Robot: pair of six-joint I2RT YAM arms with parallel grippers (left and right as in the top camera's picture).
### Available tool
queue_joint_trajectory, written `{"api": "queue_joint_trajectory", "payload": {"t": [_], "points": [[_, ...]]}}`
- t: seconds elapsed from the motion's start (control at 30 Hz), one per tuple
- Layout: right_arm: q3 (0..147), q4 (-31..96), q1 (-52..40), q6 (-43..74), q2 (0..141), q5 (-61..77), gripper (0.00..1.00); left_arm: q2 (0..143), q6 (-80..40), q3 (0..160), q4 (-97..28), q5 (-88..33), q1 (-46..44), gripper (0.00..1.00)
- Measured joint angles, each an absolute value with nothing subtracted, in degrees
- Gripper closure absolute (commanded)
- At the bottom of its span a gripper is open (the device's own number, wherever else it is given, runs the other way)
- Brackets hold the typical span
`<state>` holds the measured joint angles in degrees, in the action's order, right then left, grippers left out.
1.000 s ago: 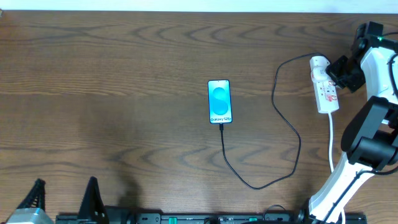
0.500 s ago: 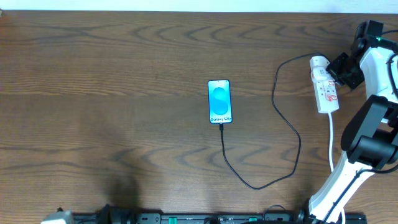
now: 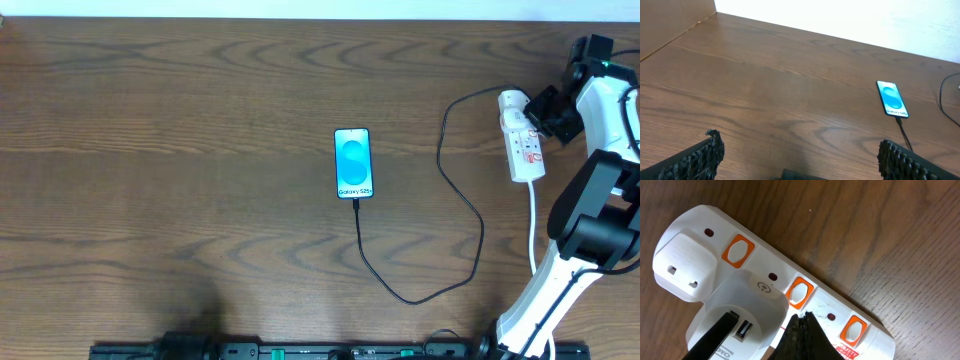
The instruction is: Plug charger to phone and switch on socket
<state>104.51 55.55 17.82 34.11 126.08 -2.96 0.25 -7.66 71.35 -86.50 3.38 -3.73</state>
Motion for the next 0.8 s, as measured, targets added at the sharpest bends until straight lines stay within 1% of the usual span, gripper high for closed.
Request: {"api": "queue_joint_trajectory", "payload": {"t": [0.3, 0.43, 0.53, 0.8], "points": [[104.5, 55.5, 17.8, 34.1, 126.1, -3.4, 0.99, 0.3, -7.7, 71.4, -86.8, 3.4, -3.7, 0.0], [104.5, 55.5, 17.8, 34.1, 126.1, -3.4, 0.98, 0.3, -7.7, 71.3, -81.8, 3.4, -3.7, 0.0], [104.5, 55.6, 17.8, 34.1, 126.1, -3.4, 0.99, 0.3, -7.7, 71.2, -79.3, 4.0, -3.7, 0.0], [104.5, 57.9, 17.8, 34.1, 126.1, -3.7, 0.99, 0.3, -7.7, 70.6, -82.7, 5.1, -3.7, 0.0]]}}
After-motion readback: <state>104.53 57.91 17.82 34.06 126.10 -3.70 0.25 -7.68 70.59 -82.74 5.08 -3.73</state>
